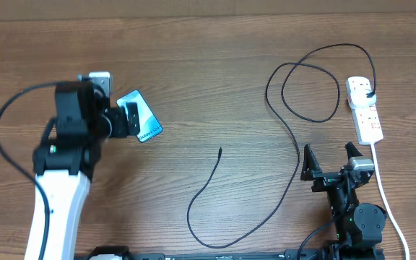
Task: Plug charger to phone and switch on socket
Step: 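Move the left gripper over the Galaxy S24+ phone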
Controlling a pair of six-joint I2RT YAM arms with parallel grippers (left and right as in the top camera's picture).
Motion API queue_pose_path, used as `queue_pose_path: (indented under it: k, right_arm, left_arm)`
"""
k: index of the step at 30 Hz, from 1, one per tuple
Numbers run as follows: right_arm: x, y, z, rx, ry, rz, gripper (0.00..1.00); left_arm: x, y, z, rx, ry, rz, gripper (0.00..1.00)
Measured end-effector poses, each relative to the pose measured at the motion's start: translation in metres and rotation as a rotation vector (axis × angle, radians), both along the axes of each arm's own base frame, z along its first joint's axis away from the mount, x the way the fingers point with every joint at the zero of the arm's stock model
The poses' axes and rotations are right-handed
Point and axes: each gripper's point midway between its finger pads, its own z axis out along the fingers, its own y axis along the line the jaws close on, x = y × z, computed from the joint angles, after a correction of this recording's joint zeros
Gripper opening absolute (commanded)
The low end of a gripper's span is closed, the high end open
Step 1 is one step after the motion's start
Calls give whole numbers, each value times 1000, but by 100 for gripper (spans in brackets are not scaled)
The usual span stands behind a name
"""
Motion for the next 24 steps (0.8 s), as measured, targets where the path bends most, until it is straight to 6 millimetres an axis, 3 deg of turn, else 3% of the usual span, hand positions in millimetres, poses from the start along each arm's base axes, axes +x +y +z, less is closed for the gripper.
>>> queue_pose_path:
  k: [13,24]
  right_arm:
    - [0,0,0,0,0,0,100]
    - [0,0,0,0,0,0,100]
  left_arm:
    - [7,-7,-58,-48,206,-4,100]
    - [2,-7,-69,-137,263,123,100]
